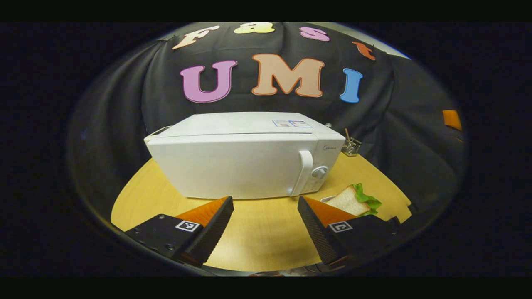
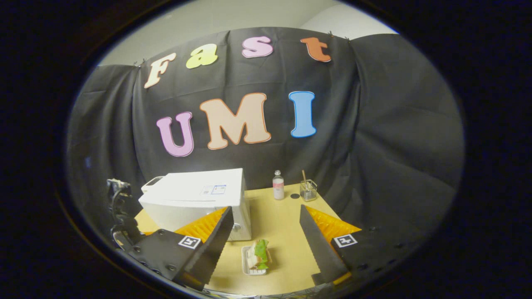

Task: Open the microwave oven with the left hand, put the food in, and close the microwave oven.

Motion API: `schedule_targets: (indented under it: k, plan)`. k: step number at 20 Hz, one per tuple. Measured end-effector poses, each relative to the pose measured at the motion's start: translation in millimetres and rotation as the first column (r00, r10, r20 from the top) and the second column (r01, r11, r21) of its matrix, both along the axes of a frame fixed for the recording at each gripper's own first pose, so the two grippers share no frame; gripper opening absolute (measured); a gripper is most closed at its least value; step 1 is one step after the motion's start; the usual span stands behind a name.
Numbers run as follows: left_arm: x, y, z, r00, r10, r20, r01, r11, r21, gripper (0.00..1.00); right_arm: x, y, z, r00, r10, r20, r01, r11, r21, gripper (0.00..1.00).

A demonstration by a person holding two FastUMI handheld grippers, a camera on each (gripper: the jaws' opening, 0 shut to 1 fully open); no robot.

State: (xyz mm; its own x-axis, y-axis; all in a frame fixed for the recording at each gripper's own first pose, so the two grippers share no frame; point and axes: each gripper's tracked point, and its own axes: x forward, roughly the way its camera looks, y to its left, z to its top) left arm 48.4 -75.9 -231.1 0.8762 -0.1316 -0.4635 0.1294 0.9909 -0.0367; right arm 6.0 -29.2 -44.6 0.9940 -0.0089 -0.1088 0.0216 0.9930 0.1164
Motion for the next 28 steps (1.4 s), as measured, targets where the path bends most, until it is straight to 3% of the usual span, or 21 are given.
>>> schedule_targets:
  k: [1, 2, 7, 17, 24, 26, 28]
  plan:
    - [5, -8, -5, 1.000, -0.013, -0.012, 0.013, 1.000, -0.009, 0.93, 0, -1, -1, 1.000, -0.004, 0.001, 0.004, 1.000, 0.003, 0.96]
    - [11, -16, -9, 0.999, -0.025, -0.022, 0.025, 1.000, -0.017, 0.97, 1, -4, 0, 1.000, -0.009, 0.001, 0.009, 1.000, 0.003, 0.96]
    - [42, -43, -21, 0.996, -0.079, -0.049, 0.078, 0.997, -0.023, 0.95, 3, -16, -1, 0.999, -0.036, -0.008, 0.036, 0.999, 0.006, 0.99]
    - [87, -71, -43, 0.991, -0.093, -0.099, 0.090, 0.995, -0.037, 0.88, 7, -51, -11, 0.994, -0.104, -0.043, 0.104, 0.995, -0.012, 0.94]
    - [103, -76, -46, 0.993, -0.052, -0.110, 0.048, 0.998, -0.037, 0.59, 13, -60, -15, 0.994, -0.086, -0.067, 0.085, 0.996, -0.021, 0.99]
    - [104, -75, -46, 0.993, -0.040, -0.112, 0.036, 0.998, -0.043, 0.41, 15, -62, -17, 0.994, -0.079, -0.077, 0.077, 0.997, -0.028, 0.95]
    - [105, -70, -47, 0.994, -0.011, -0.110, 0.007, 0.999, -0.036, 0.41, 16, -64, -20, 0.994, -0.068, -0.085, 0.066, 0.997, -0.032, 0.99]
